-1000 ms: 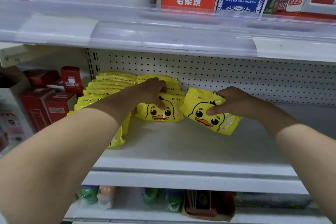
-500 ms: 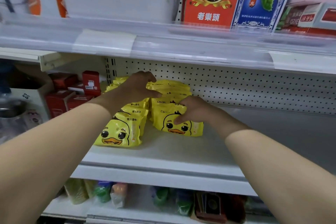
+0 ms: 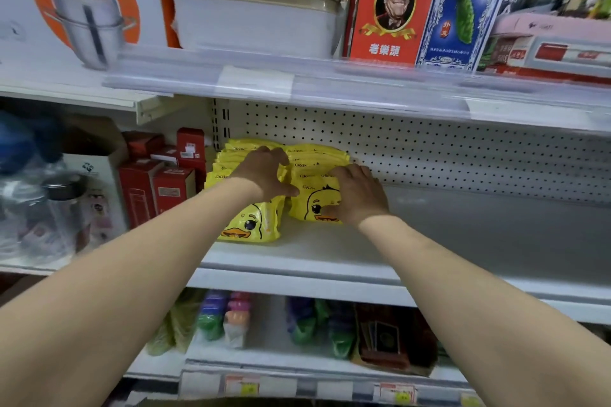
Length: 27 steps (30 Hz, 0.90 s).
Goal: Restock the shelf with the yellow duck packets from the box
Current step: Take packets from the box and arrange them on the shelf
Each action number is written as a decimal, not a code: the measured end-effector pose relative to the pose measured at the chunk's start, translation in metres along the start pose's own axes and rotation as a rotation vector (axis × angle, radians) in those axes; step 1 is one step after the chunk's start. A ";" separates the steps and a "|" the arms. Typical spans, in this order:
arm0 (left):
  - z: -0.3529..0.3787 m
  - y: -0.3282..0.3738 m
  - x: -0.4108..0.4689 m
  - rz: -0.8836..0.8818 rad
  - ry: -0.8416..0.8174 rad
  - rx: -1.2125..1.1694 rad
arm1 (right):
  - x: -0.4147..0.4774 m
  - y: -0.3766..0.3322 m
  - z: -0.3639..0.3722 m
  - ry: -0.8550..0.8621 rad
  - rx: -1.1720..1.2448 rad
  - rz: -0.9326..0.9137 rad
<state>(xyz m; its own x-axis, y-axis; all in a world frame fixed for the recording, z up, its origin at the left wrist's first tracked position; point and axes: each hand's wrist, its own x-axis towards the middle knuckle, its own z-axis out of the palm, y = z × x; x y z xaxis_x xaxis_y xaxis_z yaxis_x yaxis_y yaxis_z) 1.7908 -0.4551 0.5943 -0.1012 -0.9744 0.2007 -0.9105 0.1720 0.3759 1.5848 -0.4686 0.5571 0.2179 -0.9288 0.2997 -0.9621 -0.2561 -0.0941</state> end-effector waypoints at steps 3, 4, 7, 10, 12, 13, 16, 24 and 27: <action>-0.011 0.002 -0.025 -0.043 0.009 0.060 | -0.022 -0.017 -0.013 -0.022 0.023 0.017; -0.014 0.002 -0.034 -0.056 0.011 0.093 | -0.030 -0.023 -0.017 -0.027 0.022 0.020; -0.017 -0.004 -0.064 -0.065 0.015 0.076 | -0.057 -0.042 -0.026 -0.022 0.024 0.020; -0.015 -0.015 -0.096 -0.061 0.017 0.084 | -0.085 -0.061 -0.030 -0.040 0.032 0.004; -0.010 -0.023 -0.118 -0.084 -0.006 0.073 | -0.104 -0.073 -0.029 -0.062 0.015 -0.003; -0.007 -0.027 -0.129 -0.094 -0.016 0.073 | -0.113 -0.079 -0.027 -0.074 0.011 -0.009; 0.004 -0.043 -0.161 -0.107 -0.007 0.143 | -0.141 -0.094 -0.014 -0.111 0.008 -0.046; 0.082 -0.103 -0.245 -0.213 -0.161 0.190 | -0.216 -0.114 0.079 -0.334 0.054 -0.105; 0.116 -0.125 -0.272 -0.276 -0.260 0.174 | -0.238 -0.116 0.120 -0.452 0.070 -0.099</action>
<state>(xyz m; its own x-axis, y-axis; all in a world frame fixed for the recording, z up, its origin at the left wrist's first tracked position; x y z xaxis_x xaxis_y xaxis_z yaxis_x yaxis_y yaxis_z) 1.8859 -0.2285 0.3881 0.0792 -0.9884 -0.1294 -0.9695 -0.1065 0.2206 1.6645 -0.2501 0.3831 0.3724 -0.9187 -0.1316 -0.9232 -0.3521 -0.1541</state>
